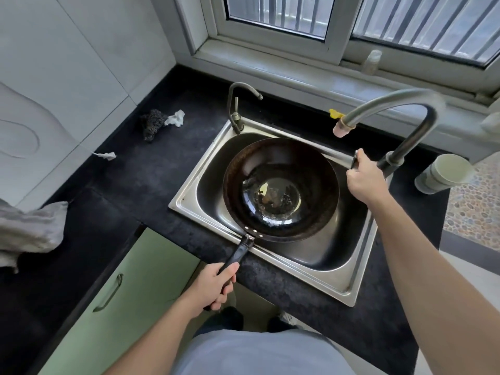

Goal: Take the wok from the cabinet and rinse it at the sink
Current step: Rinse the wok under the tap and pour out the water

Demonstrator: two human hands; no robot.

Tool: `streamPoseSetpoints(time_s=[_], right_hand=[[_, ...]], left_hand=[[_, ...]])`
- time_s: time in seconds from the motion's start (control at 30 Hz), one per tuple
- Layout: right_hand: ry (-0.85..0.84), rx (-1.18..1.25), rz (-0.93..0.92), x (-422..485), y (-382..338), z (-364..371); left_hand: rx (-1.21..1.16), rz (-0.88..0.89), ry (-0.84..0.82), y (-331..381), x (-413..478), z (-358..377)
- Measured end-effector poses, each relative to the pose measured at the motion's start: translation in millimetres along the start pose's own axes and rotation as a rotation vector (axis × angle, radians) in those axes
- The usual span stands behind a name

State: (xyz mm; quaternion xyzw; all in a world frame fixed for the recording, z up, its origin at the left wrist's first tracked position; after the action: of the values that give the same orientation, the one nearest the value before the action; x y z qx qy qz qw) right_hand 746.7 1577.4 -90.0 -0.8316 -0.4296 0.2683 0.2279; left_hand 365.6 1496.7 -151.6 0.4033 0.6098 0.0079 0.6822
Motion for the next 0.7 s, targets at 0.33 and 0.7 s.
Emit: streamPoseSetpoints(time_s=[0.33, 0.7], right_hand=[[-0.023, -0.009, -0.006, 2.4, -2.4, 3.0], [-0.005, 0.053, 0.009, 1.6, -1.0, 3.1]], left_hand=[[0.0, -0.004, -0.001, -1.6, 0.3, 0.5], [-0.011, -0.014, -0.007, -1.6, 0.4, 0.3]])
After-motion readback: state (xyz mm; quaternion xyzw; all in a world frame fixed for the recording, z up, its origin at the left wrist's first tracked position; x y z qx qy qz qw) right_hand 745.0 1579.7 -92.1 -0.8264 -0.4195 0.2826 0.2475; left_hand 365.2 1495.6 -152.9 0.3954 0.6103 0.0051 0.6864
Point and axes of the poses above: each hand's wrist, its own x-axis towards the middle knuckle, its own z-axis out of the palm, y = z × x, the point moved 4 cm from there along x, towards the middle knuckle, and after that the axes turned 5 degrees about -z, right-handed, at the moved point
